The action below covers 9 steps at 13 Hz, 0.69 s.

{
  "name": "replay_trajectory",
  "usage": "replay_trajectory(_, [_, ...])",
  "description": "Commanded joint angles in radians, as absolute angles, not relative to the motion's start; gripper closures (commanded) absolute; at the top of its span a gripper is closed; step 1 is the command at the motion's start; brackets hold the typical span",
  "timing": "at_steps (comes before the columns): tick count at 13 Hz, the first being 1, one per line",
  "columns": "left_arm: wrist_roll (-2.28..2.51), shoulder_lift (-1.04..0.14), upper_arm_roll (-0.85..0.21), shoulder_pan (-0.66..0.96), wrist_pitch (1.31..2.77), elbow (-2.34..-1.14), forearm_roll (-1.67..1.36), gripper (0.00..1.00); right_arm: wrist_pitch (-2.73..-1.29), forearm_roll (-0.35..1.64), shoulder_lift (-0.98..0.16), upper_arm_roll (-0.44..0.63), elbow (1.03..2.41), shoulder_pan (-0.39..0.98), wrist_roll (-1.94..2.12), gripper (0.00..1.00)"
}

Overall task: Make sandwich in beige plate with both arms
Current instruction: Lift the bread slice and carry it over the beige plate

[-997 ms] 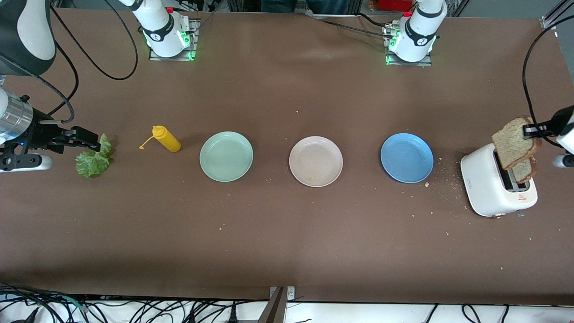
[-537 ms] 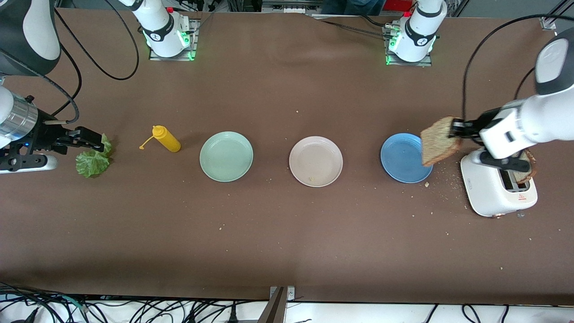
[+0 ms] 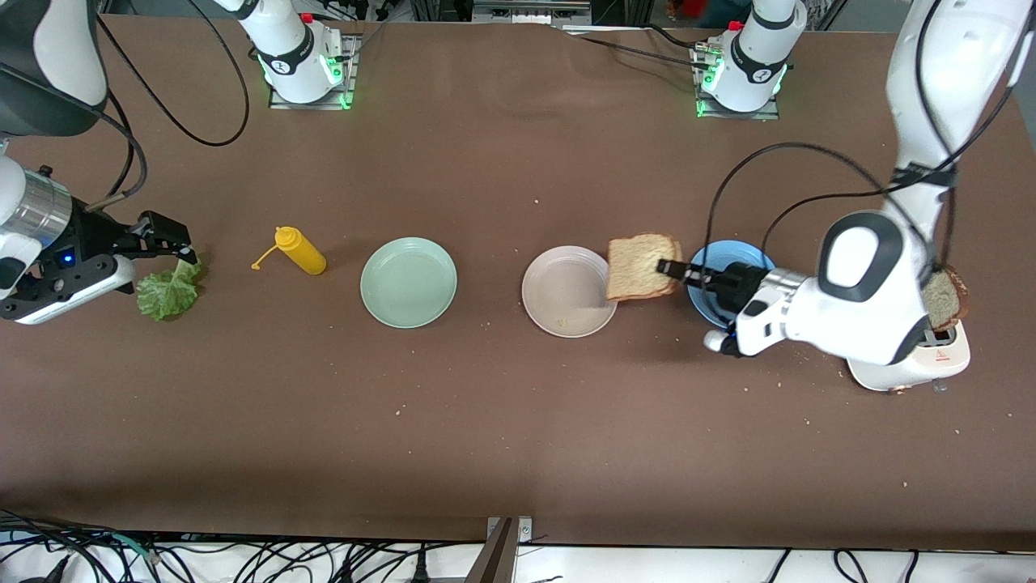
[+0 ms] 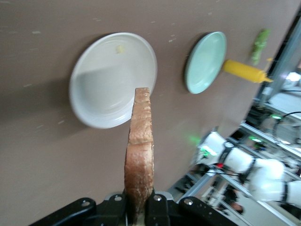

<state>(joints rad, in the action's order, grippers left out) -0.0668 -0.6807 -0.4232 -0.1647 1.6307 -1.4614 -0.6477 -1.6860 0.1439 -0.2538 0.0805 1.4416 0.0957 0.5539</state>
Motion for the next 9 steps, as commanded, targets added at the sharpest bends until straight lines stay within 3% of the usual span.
replay_trajectory(1, [-0.234, -0.788, -0.423, -0.130, 1.684, -1.434, -0.780, 1.00, -1.683, 0.247, -0.244, 0.124, 1.463, 0.075, 0.806, 0.00])
replay_trajectory(5, [-0.547, -0.908, -0.422, -0.114, 1.784, -1.459, -0.821, 1.00, -1.626, 0.501, -0.244, 0.273, 1.578, 0.071, 1.186, 0.00])
replay_trajectory(9, [-0.580, -0.930, -0.422, -0.097, 1.822, -1.488, -0.825, 1.00, -1.626, 0.647, -0.233, 0.359, 1.732, 0.071, 1.504, 0.00])
